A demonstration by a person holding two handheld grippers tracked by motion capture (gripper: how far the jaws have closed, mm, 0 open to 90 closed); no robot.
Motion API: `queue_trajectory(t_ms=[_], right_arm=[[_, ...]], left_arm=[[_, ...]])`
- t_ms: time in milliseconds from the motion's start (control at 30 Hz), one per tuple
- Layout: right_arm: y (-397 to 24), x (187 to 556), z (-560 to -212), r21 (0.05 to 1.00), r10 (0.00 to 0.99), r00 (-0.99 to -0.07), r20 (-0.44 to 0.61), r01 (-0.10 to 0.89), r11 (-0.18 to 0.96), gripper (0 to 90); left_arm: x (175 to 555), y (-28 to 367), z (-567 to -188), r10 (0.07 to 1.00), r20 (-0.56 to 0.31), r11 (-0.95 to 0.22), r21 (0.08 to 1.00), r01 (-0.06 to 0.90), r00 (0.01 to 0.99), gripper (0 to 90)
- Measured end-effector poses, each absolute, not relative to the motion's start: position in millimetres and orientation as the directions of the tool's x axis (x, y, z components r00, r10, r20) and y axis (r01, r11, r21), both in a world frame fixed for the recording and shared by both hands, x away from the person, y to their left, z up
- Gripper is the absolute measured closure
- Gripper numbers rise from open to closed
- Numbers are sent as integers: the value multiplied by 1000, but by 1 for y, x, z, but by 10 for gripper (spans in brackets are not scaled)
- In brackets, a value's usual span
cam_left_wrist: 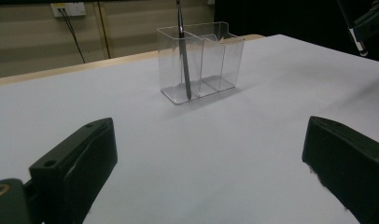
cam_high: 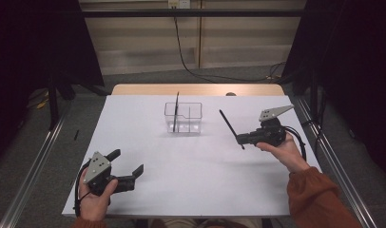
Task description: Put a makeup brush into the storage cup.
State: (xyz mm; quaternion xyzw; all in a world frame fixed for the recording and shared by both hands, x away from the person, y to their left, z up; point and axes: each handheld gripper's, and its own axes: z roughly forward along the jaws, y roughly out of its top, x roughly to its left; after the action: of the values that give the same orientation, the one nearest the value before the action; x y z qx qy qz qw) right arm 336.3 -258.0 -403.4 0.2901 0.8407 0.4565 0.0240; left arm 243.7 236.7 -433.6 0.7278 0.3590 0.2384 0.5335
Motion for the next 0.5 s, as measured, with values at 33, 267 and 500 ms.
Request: queue_trajectory(t_ms=[33, 267, 500], right_arm=[[-256, 335, -403, 780, 503, -835, 224, 463, 421, 842], [-241, 330, -406, 767, 460, -860, 220, 444, 463, 842], [-231, 327, -408, 757, 431, -875, 220, 431, 490, 842]], left_arm=[[243, 236, -433, 778, -37, -171, 948, 268, 627, 32], [245, 235, -433, 777, -37, -174, 947, 271, 629, 29], [245, 231, -431, 762, -30, -187, 946, 265, 647, 29]])
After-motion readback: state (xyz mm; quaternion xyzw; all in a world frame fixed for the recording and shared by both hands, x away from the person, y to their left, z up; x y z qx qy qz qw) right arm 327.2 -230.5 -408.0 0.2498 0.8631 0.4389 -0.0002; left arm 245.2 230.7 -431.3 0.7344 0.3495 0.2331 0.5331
